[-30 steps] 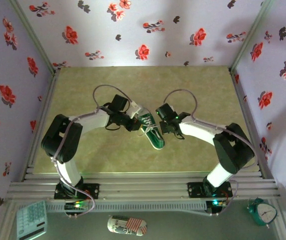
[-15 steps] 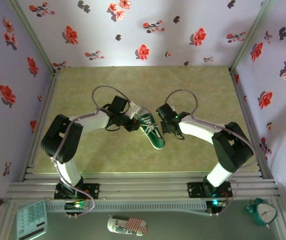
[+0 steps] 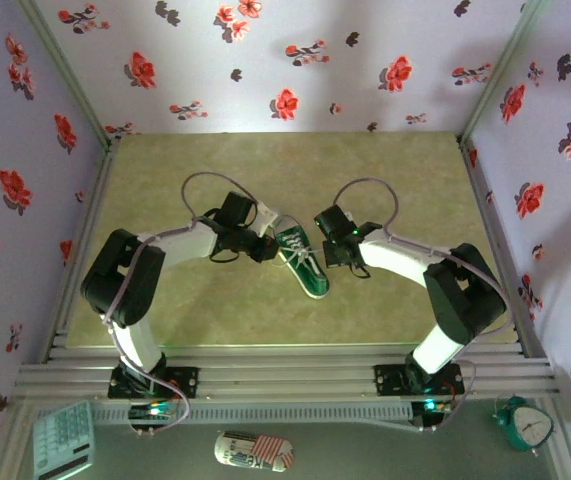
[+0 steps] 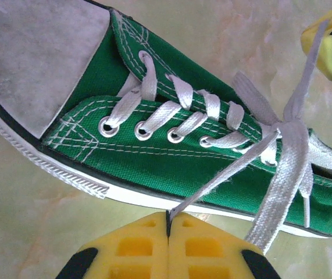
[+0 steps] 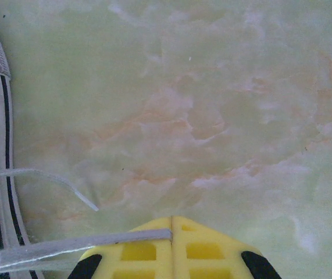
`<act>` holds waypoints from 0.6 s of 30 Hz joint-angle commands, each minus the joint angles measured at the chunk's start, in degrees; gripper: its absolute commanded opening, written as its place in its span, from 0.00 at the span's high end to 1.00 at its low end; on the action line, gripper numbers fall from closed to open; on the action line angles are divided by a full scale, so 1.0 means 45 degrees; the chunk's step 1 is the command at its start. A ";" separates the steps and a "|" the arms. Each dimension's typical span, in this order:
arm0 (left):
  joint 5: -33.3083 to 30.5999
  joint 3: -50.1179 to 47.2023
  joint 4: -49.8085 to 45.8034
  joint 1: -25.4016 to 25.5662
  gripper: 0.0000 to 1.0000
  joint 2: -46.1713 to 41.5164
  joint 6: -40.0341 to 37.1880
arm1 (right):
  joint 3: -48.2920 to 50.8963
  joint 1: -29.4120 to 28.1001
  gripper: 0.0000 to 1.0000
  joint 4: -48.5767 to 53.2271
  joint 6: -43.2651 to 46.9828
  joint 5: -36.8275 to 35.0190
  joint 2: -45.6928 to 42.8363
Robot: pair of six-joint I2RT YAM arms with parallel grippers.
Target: Tie the shoes
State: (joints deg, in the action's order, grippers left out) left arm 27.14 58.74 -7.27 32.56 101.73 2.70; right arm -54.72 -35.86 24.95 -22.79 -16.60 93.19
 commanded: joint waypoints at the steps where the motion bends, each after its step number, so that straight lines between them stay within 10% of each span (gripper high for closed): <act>1: -0.1737 -0.0375 -0.0572 -0.0749 1.00 -0.0342 0.0299 | 0.0246 0.0652 1.00 0.1145 -0.0458 -0.1350 0.0193; 10: -0.1617 -0.0358 -0.0583 -0.0809 1.00 -0.0393 0.0298 | 0.0338 0.0840 1.00 0.1013 -0.0544 -0.1043 0.0177; 15: -0.0235 -0.0234 -0.0241 -0.0287 1.00 -0.0864 0.0365 | 0.0738 0.0338 1.00 -0.0995 0.0944 0.1954 -0.0642; 18: -0.0025 -0.0051 -0.0218 0.0027 0.59 -0.1582 0.0443 | 0.0636 -0.0113 0.92 -0.1557 0.1300 0.2771 -0.1214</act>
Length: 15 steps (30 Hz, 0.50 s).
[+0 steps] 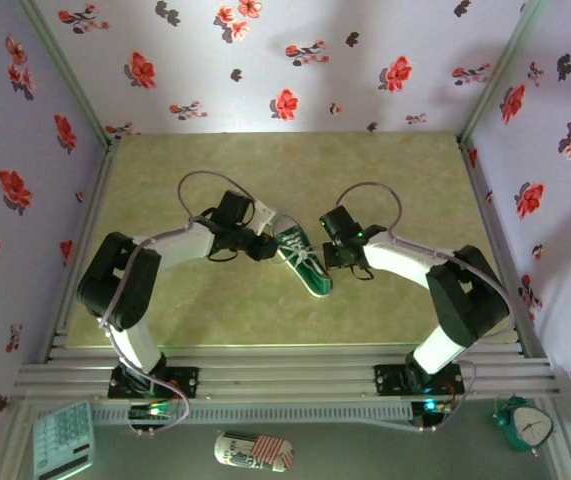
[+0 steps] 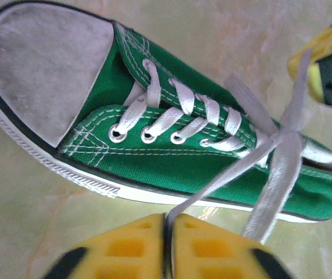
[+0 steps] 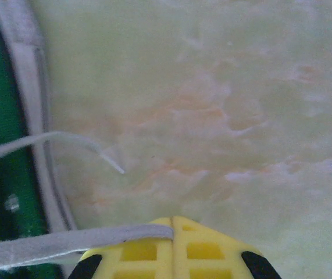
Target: Tie the shoes
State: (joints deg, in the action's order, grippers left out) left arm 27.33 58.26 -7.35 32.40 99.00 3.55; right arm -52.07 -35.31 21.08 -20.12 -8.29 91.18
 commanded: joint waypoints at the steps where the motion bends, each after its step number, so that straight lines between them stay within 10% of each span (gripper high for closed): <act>1: -0.0097 0.0079 -0.0202 0.0048 0.39 -0.1310 0.0330 | 0.0049 -0.0316 0.79 -0.0857 0.0769 0.1103 -0.1023; 4: -0.0653 0.0139 -0.0482 0.0064 0.01 -0.2556 0.0473 | 0.0288 -0.0335 0.44 -0.1339 0.0760 0.1306 -0.2098; 10: -0.4990 -0.0395 -0.1131 -0.0109 0.01 -0.5867 0.0893 | 0.1527 -0.0304 0.02 -0.2294 0.0528 -0.1014 -0.5174; 15: -1.0106 -0.3016 0.0300 -0.0648 0.01 -0.9344 0.1213 | 0.3101 -0.0178 0.01 -0.3251 0.0161 -0.5987 -0.6875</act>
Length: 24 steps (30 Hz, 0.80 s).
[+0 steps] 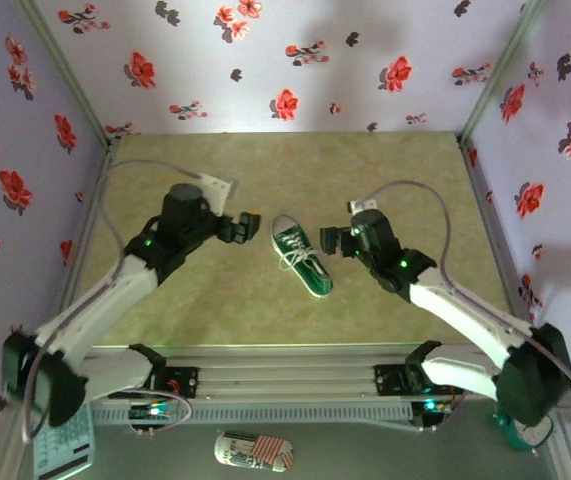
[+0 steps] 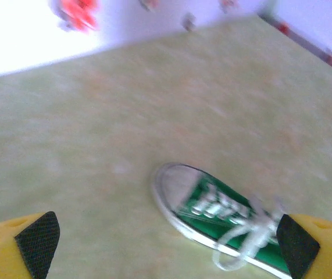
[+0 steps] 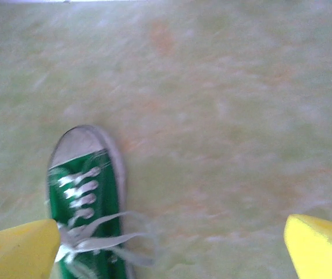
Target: Tie the shoes
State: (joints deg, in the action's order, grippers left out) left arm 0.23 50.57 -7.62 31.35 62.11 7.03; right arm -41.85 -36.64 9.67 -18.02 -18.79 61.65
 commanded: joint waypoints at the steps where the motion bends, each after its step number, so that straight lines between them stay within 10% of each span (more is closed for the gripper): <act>1: -0.5041 -0.1913 0.0610 -0.0706 0.01 -0.1807 0.0534 | 0.1379 0.0270 0.01 -0.1479 -0.0061 -0.4729 -0.0315; 7: -0.6575 -0.7226 0.5209 -0.2155 0.00 -0.4632 -0.4113 | 0.2801 0.2723 0.01 -0.3354 0.1457 -0.5043 -0.0931; 10: -0.6496 -0.8843 0.6279 -0.2897 0.01 -0.5086 -0.3136 | 0.4164 0.4058 0.01 -0.5615 0.2809 -0.4810 -0.0828; 24: -0.1893 -0.8374 1.1903 -0.6853 0.01 0.1549 -0.2224 | 0.5556 0.6757 0.01 -1.4234 0.3657 -0.0240 0.4405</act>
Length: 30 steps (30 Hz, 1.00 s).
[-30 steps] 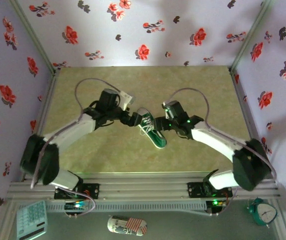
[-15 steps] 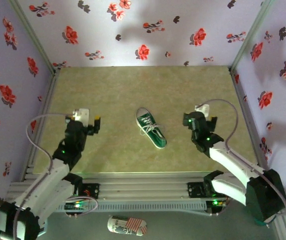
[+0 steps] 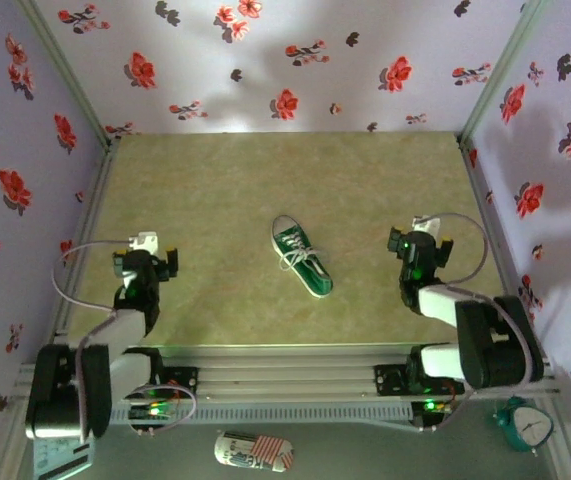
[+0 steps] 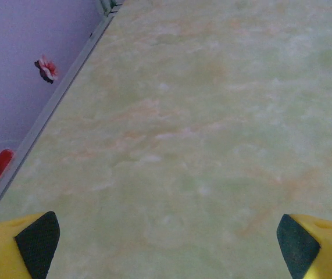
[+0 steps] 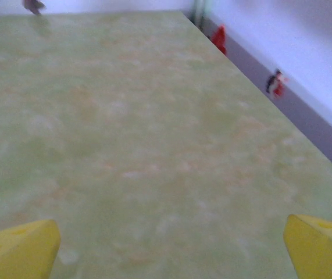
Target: Tie the shoes
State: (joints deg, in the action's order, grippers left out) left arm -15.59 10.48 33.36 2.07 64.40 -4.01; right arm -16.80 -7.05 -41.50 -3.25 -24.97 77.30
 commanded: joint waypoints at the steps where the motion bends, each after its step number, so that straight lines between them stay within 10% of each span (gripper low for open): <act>1: 0.1994 0.0815 0.3183 -0.0443 0.01 0.1688 0.0257 | -0.0225 0.0253 0.01 -0.2671 0.0234 0.1131 0.1298; 8: 0.2816 0.1973 0.5591 -0.0593 0.01 0.5494 0.0923 | -0.1097 0.0798 0.01 -0.2275 -0.0388 0.1213 0.2658; 30: 0.2099 0.2733 0.3743 -0.0432 0.01 0.5320 0.0948 | -0.1106 0.1039 0.01 -0.2244 -0.0490 0.1916 0.2657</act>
State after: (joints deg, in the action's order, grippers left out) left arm -5.93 21.71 48.99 -0.01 88.14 0.51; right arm -21.19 -2.61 -51.09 -4.54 -16.49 89.60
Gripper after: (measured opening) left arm 0.994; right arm 0.993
